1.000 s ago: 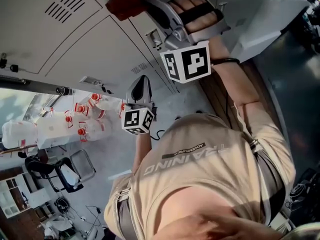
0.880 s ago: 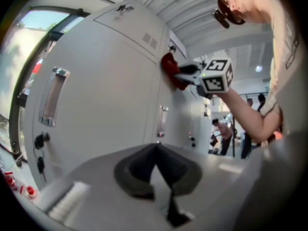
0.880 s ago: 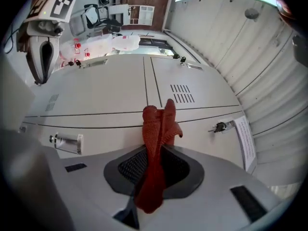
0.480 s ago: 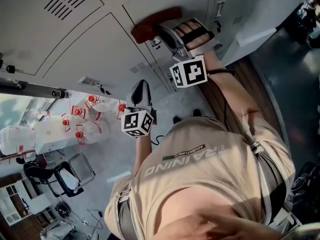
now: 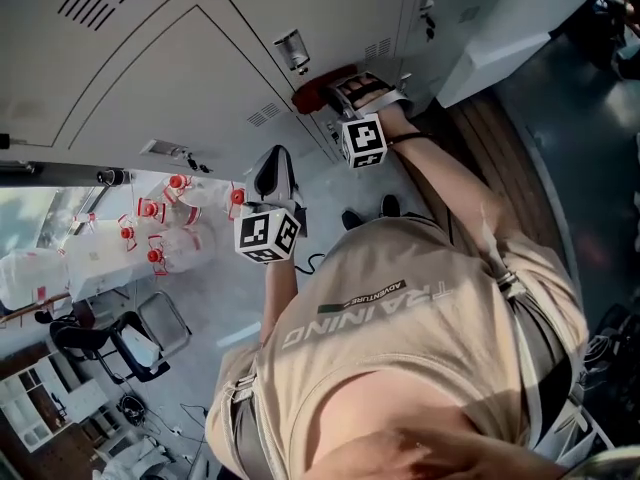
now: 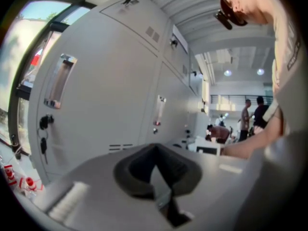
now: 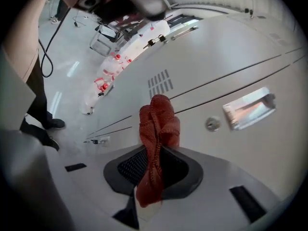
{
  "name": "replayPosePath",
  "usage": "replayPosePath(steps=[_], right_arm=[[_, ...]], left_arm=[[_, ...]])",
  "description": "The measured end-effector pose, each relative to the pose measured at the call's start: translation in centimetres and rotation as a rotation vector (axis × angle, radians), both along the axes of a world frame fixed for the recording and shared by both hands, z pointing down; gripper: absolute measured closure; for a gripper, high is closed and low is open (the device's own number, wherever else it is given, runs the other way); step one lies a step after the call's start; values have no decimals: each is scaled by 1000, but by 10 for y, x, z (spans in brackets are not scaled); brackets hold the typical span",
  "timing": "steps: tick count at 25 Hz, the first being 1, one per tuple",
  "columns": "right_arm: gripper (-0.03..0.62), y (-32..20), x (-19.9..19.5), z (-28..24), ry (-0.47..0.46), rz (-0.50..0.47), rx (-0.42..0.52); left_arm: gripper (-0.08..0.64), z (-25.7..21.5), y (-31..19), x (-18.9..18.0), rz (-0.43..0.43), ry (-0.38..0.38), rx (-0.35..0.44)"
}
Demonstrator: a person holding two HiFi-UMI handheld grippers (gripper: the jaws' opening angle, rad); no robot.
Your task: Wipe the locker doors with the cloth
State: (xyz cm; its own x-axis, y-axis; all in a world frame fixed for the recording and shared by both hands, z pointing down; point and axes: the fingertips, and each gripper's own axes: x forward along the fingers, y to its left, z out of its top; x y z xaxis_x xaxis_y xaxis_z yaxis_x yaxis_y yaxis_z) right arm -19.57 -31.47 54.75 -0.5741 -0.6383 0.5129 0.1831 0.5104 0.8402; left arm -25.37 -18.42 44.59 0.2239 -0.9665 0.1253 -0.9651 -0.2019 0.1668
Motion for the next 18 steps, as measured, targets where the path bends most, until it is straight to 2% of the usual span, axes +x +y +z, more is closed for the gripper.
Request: replayPosePath(steps=[4,6,8,12,18], right_arm=[[538,2,6,72,135,-26,-91],[538,7,12,85,154,-39,-111],[538,12,16,75,127,-46,-104],[538,25,22,-10,-13,-68,17],[538,37,45,-205,-241,-87,374]], left_arm=[[555,1,4,1,-3,-2,-7],[555,2,4,2,-4,-4,-8],[555,3,3,1,-8,-6,-10],[555,4,0,5,2,-5,-14],[555,-2,-12,23,54,35,5]])
